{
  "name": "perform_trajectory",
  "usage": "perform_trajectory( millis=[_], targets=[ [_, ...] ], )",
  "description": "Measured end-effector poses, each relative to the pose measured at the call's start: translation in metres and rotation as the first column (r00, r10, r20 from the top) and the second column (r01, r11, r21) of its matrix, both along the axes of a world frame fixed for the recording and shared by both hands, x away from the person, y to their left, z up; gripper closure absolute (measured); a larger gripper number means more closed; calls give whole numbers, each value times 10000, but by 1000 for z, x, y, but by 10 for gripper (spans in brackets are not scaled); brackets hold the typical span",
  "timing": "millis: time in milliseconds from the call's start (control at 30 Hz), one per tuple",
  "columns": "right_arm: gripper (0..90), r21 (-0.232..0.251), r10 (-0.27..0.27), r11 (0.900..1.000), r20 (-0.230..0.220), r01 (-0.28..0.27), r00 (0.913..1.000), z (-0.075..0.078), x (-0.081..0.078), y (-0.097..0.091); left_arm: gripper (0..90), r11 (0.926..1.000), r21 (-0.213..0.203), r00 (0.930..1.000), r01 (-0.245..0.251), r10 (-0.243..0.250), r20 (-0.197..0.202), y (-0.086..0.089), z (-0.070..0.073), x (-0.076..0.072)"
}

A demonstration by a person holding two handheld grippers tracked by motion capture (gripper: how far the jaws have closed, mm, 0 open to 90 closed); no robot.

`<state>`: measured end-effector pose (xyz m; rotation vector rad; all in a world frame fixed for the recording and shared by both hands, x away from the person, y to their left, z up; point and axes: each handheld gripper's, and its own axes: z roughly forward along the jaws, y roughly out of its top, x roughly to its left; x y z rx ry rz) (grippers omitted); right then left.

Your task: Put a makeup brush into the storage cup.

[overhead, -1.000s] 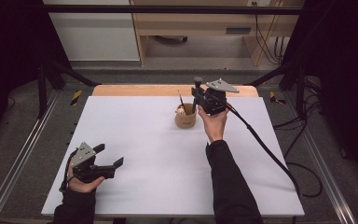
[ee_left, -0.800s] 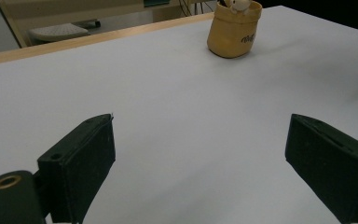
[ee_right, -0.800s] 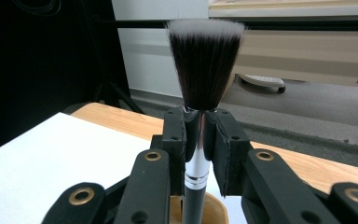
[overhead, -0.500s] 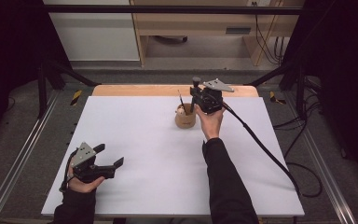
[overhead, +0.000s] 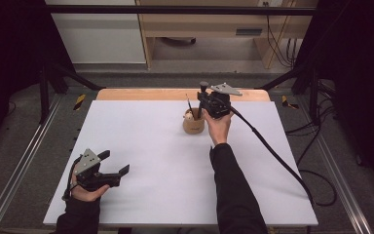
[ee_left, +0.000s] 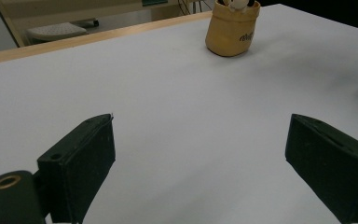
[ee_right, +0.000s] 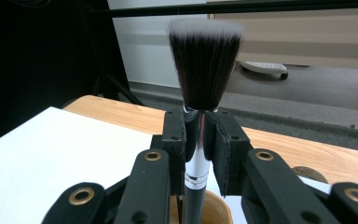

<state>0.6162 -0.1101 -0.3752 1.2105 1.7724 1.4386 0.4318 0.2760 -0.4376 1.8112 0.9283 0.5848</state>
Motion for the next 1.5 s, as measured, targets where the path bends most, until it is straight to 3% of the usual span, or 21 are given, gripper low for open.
perform_trajectory(
  millis=[533, 633, 1000, 1500],
  targets=[
    [770, -506, -120, 9987, -633, 88, 9979, -20, 8, 7, 75, 10000, -11, 10000, 3, -3, 0, 1, 0, 0],
    [769, -513, -107, 9987, -906, 61, 9958, -24, 9, 8, 75, 10000, -15, 10000, 6, -6, -5, 1, 0, 0],
    [769, -540, -15, 9985, -1207, -50, 9927, -39, 9, 8, 75, 10000, -7, 10000, 8, -8, -12, 1, 0, 0],
    [761, -758, -19, 9971, -1619, -105, 9868, -44, 7, 4, 76, 10000, -6, 10000, -1, 1, -17, 0, 0, 0]
  ],
)
